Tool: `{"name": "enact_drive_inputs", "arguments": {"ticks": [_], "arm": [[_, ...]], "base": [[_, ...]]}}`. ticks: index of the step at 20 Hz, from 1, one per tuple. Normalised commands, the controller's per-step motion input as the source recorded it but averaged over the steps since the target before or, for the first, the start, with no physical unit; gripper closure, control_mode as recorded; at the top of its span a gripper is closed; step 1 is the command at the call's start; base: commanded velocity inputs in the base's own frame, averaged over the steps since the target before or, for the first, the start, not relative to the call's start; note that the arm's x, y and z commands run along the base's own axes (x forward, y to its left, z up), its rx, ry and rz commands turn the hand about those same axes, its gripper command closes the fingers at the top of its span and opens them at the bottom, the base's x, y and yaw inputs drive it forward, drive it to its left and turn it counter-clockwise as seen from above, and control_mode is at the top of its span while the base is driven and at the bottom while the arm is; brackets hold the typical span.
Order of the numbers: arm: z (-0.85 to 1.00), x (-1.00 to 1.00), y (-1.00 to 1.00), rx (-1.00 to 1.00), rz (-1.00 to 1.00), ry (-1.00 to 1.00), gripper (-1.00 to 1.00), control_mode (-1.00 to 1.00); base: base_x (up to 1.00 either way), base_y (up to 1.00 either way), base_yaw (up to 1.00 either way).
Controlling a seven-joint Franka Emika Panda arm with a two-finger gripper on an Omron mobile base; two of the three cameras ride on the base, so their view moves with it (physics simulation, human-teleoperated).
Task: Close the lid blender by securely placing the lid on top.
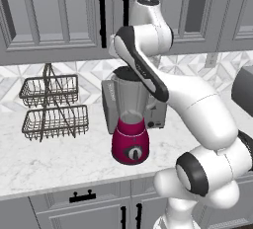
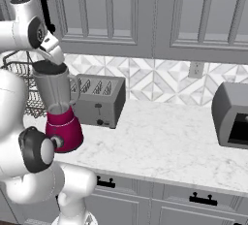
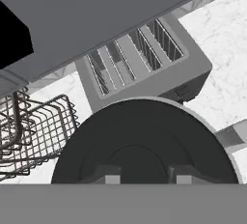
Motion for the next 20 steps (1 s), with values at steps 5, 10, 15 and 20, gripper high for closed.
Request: {"name": "enact_drive_inputs", "arguments": {"ticks": [5,10,15,20], "arm": [[-0.02,0.02,0.16,-0.13,0.12,-0.26,1.00,-1.00],[-0.22,0.00,0.13,-0.15,0.09,-0.29,1.00,-1.00],[-0.40,0.00,0.01,-0.03,0.05,-0.19,1.00,-1.00],[-0.28,0.00,0.00,0.03,0.00,-0.04,1.00,-1.00]], "base": [[0.00,0.00,0.00],[0.00,0.00,0.00],[0.00,0.00,0.00],[0.00,0.00,0.00]]}}
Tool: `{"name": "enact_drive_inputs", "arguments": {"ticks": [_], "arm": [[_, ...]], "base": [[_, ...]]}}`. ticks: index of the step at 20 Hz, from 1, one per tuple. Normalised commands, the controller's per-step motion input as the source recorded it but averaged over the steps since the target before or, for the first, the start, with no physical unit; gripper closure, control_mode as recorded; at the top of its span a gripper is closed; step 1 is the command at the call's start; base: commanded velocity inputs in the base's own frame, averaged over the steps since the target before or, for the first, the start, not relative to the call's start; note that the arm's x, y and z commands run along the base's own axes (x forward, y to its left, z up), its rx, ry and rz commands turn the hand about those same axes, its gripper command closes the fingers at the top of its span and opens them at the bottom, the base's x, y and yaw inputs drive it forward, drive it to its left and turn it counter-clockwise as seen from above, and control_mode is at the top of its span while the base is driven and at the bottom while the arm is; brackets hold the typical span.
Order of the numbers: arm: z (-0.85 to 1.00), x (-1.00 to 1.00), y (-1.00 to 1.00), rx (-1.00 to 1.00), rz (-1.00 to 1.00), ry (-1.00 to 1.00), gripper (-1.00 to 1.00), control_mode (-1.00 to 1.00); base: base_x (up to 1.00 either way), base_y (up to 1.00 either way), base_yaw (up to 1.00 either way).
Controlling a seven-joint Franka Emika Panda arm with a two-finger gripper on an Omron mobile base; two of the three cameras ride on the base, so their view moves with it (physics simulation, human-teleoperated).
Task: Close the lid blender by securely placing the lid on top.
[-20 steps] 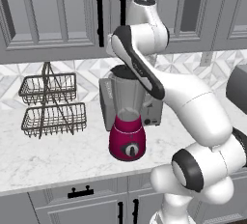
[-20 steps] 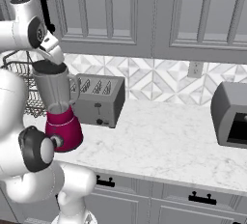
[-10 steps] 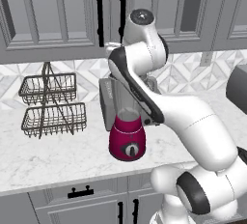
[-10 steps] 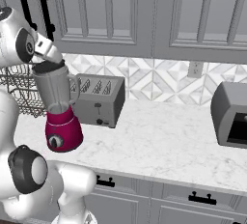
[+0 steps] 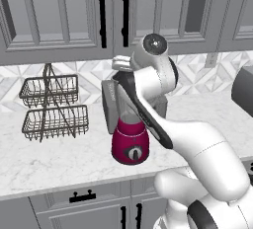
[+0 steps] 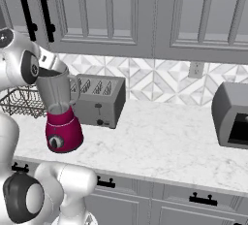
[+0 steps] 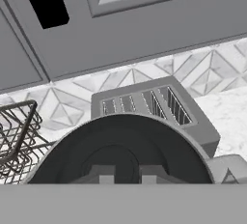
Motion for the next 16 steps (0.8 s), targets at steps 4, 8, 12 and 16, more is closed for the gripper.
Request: {"name": "enact_drive_inputs", "arguments": {"ticks": [4,8,12,16], "arm": [[0.01,0.00,0.07,0.05,0.00,0.01,-1.00,-1.00],[0.22,-0.28,0.15,0.00,0.00,0.00,-1.00,-1.00],[0.22,-0.67,0.17,-0.06,0.00,-0.02,-1.00,-1.00],[0.02,-1.00,0.65,-0.23,0.04,-0.12,-1.00,-1.00]], "base": [[0.00,0.00,0.00],[0.00,0.00,0.00],[0.00,0.00,0.00],[0.00,0.00,0.00]]}}
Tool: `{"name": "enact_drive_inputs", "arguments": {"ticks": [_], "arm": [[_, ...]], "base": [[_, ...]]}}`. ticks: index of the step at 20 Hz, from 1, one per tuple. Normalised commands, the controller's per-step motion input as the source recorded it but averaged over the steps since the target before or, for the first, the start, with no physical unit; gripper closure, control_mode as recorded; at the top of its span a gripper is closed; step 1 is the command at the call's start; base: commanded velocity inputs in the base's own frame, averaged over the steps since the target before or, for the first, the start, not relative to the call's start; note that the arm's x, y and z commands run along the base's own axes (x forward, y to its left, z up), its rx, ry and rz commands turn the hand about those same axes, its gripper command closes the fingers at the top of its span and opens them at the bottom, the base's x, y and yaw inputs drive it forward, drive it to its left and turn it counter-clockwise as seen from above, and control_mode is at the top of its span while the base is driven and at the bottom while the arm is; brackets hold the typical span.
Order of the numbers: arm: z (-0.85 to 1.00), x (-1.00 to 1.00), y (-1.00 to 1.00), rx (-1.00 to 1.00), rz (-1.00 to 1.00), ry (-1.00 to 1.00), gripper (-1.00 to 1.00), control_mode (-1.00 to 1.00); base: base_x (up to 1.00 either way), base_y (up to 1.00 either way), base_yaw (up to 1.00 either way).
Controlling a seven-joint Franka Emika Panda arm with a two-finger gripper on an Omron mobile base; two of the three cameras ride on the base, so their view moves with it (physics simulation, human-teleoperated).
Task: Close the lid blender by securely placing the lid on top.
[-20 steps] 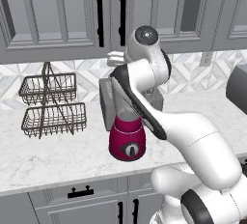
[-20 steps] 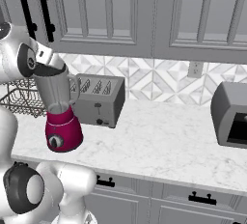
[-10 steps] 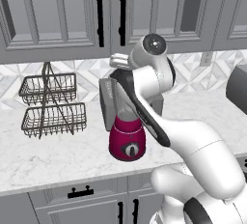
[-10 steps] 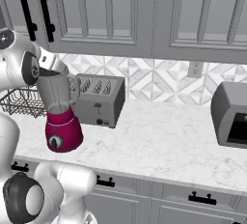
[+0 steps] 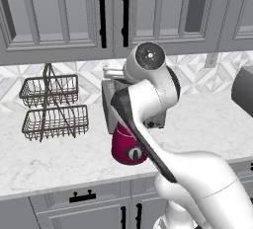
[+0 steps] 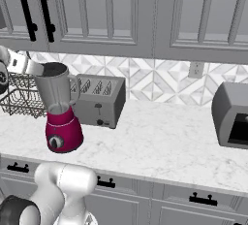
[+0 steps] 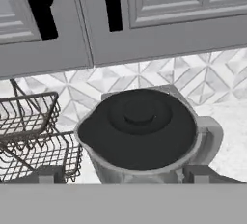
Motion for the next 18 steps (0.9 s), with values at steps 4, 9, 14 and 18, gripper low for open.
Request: {"name": "enact_drive_inputs", "arguments": {"ticks": [4,9,14,18], "arm": [[-0.31,-1.00,1.00,-0.38,0.09,-0.01,-1.00,-1.00],[-0.52,-0.97,1.00,-0.33,0.12,0.14,-1.00,-1.00],[-0.13,-0.13,0.37,-0.12,0.05,0.07,-1.00,-1.00],[0.00,0.00,-0.07,0.06,0.00,0.00,-1.00,-1.00]], "base": [[0.00,0.00,0.00],[0.00,0.00,0.00],[0.00,0.00,0.00],[0.00,0.00,0.00]]}}
